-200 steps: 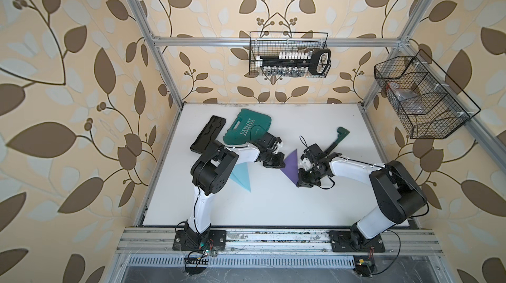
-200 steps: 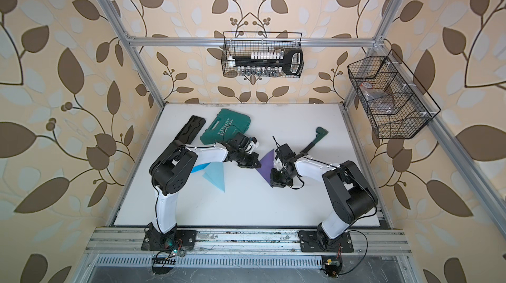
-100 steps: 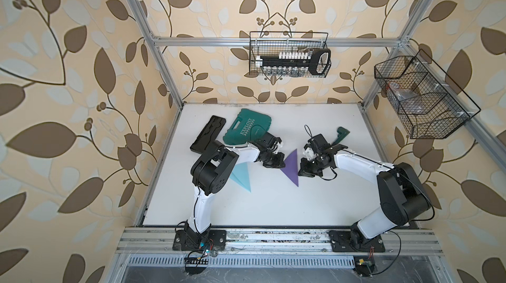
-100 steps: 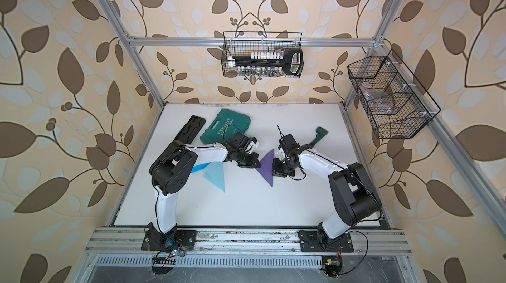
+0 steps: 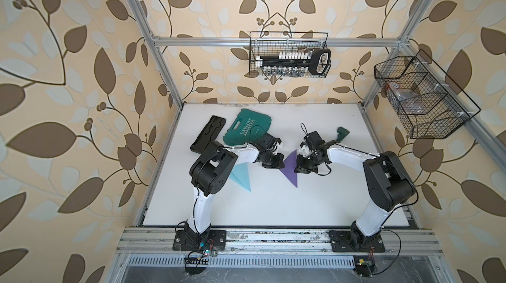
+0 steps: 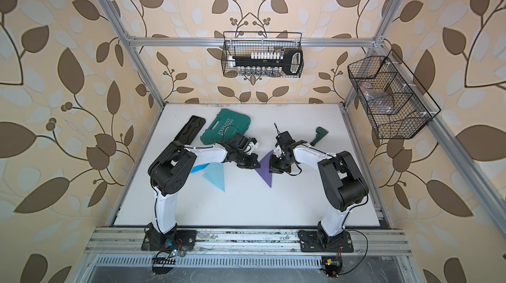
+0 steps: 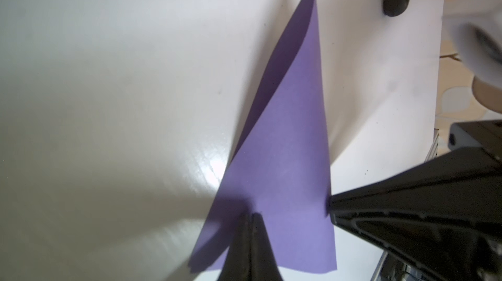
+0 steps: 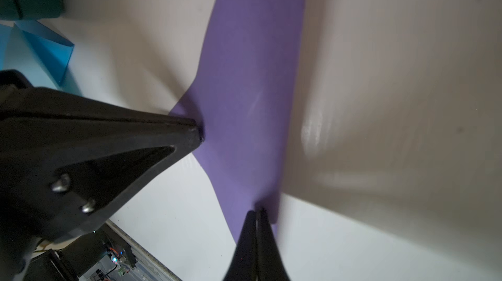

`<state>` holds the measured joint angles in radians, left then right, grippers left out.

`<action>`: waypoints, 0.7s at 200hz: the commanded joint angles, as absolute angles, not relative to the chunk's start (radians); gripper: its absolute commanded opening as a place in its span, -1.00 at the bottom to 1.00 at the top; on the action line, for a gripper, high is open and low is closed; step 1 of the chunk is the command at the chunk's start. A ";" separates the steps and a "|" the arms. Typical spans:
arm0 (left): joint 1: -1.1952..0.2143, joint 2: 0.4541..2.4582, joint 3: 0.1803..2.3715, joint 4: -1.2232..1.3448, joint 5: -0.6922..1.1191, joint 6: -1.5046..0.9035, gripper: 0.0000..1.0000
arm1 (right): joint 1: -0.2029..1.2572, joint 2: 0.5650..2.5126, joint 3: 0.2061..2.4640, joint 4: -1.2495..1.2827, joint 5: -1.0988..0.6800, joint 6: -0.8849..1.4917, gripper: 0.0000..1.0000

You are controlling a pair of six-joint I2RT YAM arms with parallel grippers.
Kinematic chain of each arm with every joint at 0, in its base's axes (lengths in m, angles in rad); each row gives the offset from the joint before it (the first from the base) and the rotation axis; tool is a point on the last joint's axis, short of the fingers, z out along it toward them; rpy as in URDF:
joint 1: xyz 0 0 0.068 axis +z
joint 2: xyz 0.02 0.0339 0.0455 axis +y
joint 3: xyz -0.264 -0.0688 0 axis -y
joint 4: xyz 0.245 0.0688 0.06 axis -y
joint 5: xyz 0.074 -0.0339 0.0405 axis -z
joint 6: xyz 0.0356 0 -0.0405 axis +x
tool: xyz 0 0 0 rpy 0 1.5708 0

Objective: Fold the square paper diagonally
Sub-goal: Fold the paper at the center of the board.

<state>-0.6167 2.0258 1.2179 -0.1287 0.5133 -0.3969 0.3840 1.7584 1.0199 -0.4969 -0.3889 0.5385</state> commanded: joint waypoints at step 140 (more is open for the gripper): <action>-0.727 1.837 1.152 -0.141 0.436 -0.429 -1.00 | 0.396 1.818 1.028 -0.491 -0.374 0.541 -1.00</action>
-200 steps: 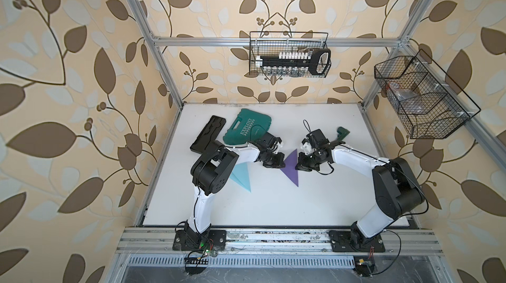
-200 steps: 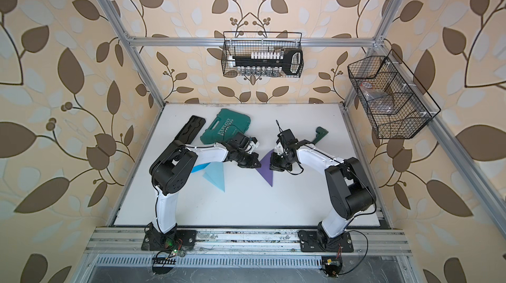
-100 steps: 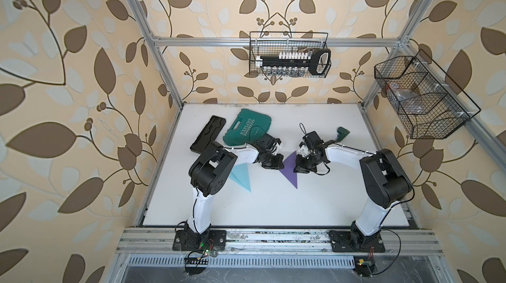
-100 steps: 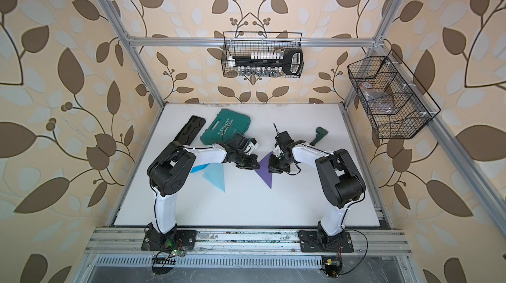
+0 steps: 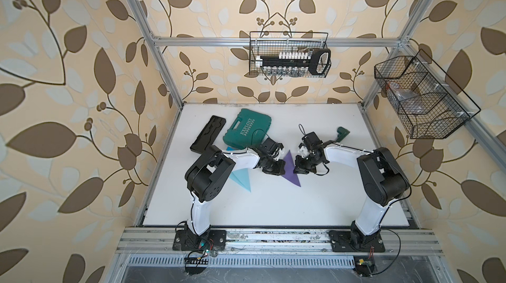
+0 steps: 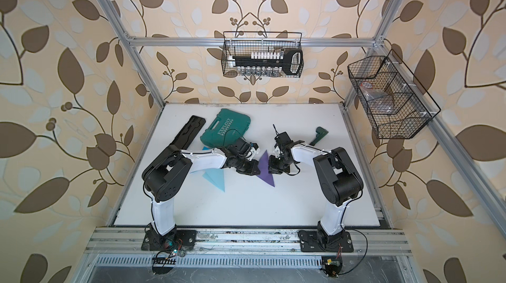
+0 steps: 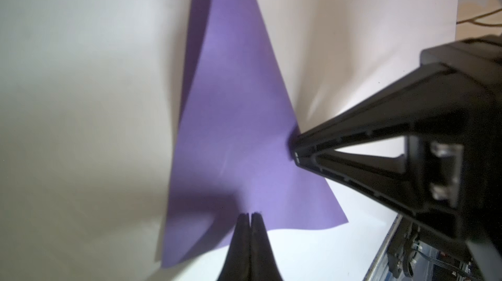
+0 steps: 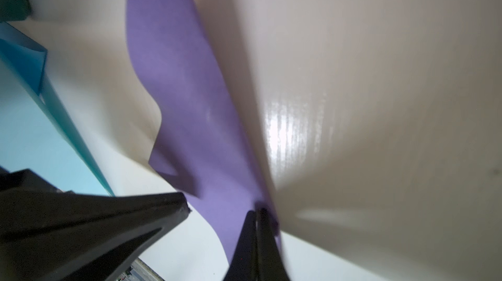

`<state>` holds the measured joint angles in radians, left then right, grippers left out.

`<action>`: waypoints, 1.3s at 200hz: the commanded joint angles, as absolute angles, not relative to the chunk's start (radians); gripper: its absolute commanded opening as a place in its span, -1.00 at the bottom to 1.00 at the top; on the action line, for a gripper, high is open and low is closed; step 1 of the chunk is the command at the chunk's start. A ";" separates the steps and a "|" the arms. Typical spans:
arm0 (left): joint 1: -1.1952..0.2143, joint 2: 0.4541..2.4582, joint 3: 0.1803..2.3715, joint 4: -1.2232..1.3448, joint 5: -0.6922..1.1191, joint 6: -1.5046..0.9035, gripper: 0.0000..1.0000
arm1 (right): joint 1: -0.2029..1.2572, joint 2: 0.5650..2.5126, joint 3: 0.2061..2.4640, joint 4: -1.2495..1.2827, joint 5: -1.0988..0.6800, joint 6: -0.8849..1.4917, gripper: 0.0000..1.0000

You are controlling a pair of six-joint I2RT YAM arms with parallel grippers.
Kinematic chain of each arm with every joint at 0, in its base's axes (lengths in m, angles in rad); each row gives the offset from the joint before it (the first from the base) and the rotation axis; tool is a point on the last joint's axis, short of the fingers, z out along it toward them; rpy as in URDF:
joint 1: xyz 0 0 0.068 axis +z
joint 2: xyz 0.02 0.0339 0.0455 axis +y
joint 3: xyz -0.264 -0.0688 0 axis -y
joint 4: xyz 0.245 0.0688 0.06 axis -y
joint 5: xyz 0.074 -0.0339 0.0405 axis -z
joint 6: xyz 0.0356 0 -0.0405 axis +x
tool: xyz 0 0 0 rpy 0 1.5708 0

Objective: Fold the square paper diagonally
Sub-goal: Fold the paper at the center of the board.

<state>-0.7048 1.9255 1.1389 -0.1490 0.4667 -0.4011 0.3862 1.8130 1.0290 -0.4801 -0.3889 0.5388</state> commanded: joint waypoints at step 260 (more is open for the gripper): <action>-0.732 2.056 1.251 0.054 0.454 -0.551 -1.00 | 0.397 1.819 1.014 -0.485 -0.426 0.502 -1.00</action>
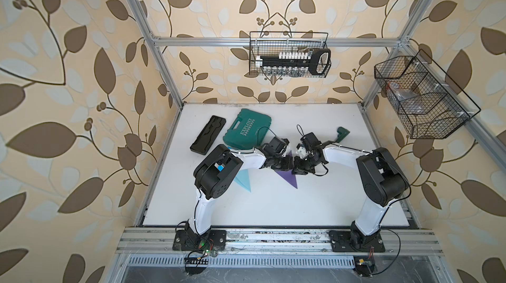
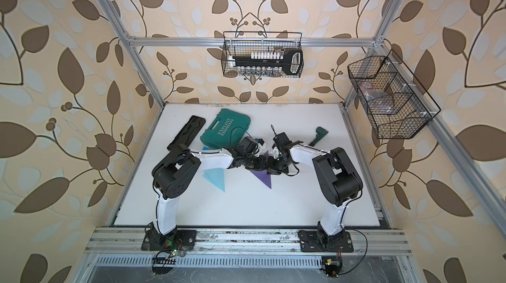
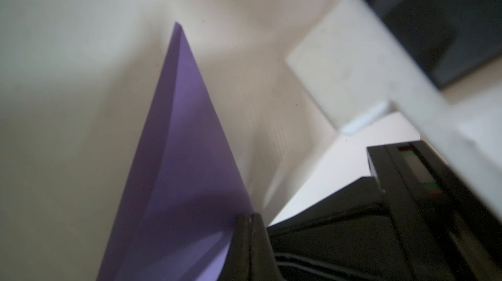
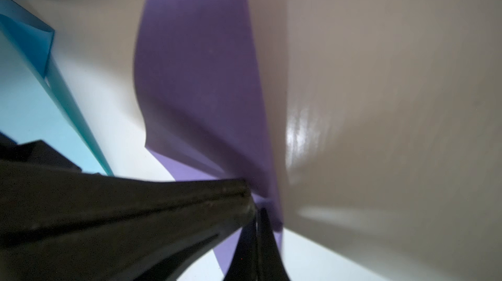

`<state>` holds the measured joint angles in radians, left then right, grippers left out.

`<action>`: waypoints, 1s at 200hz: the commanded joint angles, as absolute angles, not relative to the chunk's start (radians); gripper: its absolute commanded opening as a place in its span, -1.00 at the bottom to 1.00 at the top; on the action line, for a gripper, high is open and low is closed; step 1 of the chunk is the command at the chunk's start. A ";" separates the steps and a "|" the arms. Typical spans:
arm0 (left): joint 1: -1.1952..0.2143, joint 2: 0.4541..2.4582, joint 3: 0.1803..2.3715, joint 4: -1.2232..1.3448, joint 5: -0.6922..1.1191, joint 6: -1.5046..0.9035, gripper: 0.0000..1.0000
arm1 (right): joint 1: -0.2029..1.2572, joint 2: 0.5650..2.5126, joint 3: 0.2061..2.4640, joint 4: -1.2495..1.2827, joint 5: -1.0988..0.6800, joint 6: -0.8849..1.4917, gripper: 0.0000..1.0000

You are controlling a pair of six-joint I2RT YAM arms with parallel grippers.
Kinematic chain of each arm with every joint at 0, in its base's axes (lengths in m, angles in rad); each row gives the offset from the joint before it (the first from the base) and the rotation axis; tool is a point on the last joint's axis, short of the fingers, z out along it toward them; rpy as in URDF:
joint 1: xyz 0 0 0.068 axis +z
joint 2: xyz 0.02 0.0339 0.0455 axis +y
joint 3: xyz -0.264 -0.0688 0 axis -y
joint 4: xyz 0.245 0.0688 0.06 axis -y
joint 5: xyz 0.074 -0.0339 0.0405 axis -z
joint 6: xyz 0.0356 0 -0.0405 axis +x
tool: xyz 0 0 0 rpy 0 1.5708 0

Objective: Fold the square paper diagonally
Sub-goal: Fold the paper at the center of the board.

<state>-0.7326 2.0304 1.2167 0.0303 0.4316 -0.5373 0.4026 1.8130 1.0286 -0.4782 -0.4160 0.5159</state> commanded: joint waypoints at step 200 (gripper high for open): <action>-0.729 2.193 1.327 0.068 0.450 -0.549 -1.00 | 0.394 1.731 0.834 -0.445 -0.448 0.483 -1.00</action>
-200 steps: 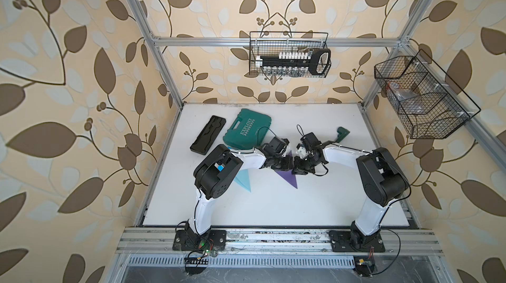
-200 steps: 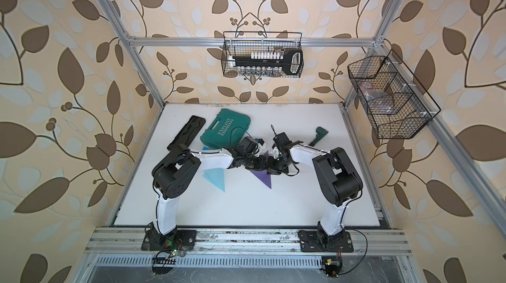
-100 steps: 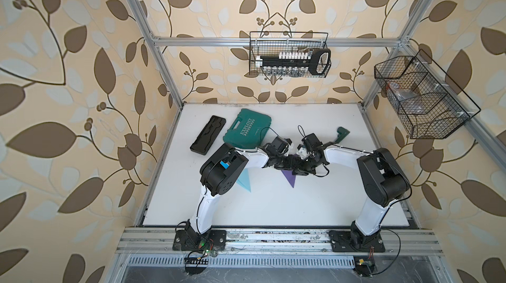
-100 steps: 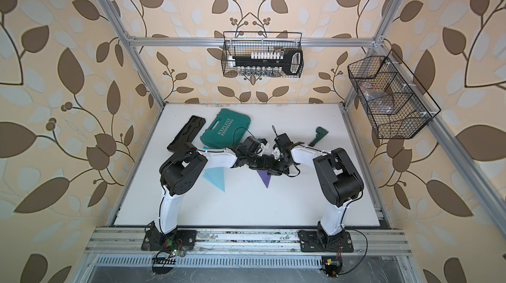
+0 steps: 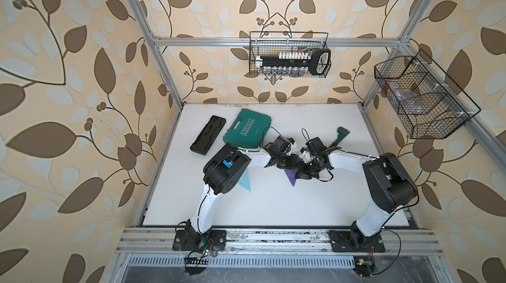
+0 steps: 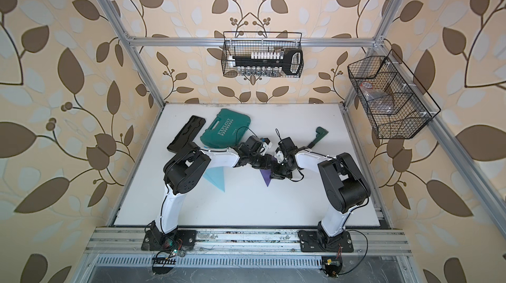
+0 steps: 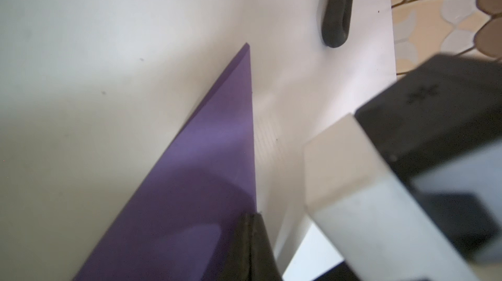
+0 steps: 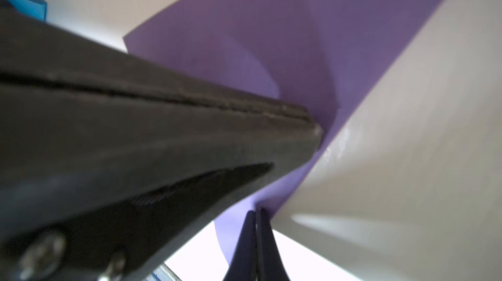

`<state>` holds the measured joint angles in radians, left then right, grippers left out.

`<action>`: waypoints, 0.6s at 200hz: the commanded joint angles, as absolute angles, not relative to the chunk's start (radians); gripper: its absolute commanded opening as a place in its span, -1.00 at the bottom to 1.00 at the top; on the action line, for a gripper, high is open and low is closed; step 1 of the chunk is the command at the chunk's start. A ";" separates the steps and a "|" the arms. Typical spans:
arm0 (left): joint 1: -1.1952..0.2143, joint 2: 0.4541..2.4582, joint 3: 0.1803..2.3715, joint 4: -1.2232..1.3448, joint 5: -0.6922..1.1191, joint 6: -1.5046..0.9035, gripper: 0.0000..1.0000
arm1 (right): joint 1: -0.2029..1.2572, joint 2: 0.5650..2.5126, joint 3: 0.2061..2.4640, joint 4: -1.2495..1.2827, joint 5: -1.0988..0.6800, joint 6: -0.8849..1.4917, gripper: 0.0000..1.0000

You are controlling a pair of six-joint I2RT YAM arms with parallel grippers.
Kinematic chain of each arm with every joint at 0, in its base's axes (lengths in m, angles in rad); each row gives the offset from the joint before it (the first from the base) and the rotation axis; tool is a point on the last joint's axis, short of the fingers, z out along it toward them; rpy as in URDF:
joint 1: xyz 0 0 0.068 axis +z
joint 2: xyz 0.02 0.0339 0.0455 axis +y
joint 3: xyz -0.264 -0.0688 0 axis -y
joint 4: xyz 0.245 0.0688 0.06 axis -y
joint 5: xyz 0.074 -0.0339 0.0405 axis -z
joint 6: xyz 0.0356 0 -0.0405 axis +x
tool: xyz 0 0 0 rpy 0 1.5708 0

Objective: Fold the square paper diagonally
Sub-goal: Fold the paper at the center of the board.

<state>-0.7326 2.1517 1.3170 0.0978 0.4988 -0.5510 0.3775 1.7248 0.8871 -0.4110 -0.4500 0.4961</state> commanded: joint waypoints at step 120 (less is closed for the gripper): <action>-0.729 2.180 1.343 0.056 0.465 -0.514 -1.00 | 0.405 1.555 0.801 -0.435 -0.476 0.479 -1.00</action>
